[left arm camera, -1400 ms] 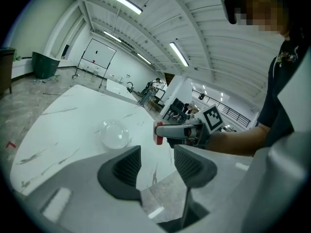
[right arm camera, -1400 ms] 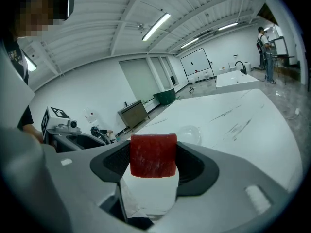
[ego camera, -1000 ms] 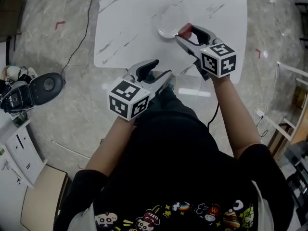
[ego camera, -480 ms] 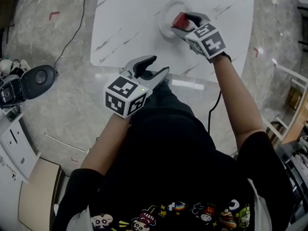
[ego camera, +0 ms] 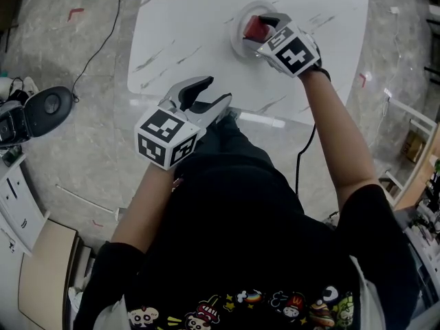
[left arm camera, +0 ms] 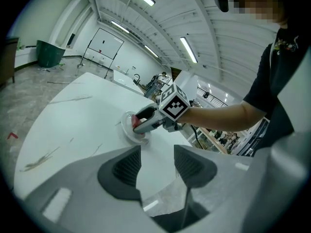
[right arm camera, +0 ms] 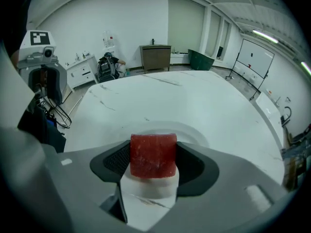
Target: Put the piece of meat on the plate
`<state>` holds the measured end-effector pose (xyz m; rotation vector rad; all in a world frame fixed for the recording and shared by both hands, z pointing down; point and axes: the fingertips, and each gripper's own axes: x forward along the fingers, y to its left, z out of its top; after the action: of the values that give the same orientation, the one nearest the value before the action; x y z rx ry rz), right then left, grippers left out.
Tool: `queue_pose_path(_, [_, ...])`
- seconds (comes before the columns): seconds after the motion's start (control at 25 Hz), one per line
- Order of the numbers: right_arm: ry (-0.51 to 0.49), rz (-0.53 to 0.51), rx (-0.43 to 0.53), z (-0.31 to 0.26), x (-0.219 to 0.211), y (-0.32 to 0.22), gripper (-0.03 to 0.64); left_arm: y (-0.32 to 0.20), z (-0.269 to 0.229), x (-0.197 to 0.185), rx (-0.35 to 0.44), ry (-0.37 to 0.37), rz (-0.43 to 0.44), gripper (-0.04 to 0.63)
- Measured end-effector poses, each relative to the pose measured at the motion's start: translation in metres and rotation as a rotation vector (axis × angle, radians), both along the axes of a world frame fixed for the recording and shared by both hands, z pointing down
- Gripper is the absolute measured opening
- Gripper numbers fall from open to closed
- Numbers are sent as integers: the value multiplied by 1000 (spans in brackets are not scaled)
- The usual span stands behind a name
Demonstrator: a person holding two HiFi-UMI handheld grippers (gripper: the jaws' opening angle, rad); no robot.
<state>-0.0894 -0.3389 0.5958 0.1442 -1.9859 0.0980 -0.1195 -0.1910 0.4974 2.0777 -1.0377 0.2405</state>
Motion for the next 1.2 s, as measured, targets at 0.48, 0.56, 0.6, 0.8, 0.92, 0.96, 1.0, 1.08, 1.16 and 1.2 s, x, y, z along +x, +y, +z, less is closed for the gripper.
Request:
queue_pose_path(0.48, [85, -104, 5, 10, -2, 6, 308, 2, -2, 7, 10, 0, 25, 328])
queue_pose_path(0.56, [77, -102, 5, 9, -3, 5, 310, 2, -1, 6, 8, 4, 25, 328])
queue_pose_path(0.6, [75, -101, 5, 9, -4, 5, 310, 3, -1, 6, 7, 6, 26, 328])
queue_pose_path(0.8, [69, -101, 14, 9, -3, 5, 313, 4, 1, 6, 3, 0, 31, 328])
queue_pose_path(0.92, [55, -86, 16, 10, -3, 4, 314, 4, 3, 4, 1, -3, 31, 328])
queue_pose_path(0.96, [50, -79, 15, 10, -2, 4, 316, 4, 3, 3, 1, -5, 32, 328])
queue_pose_path(1.0, [46, -72, 14, 10, -2, 4, 316, 4, 2, 2, 0, -6, 33, 328])
queue_pose_path(1.08, [38, -58, 9, 9, -3, 4, 318, 4, 2, 0, 1, -9, 35, 328])
queue_pose_path(1.16, [34, -45, 2, 8, -3, 5, 328, 4, 1, -1, 4, -10, 40, 328])
queue_pose_path(1.2, [31, -39, -1, 8, -3, 5, 333, 4, 1, -1, 5, -10, 43, 328])
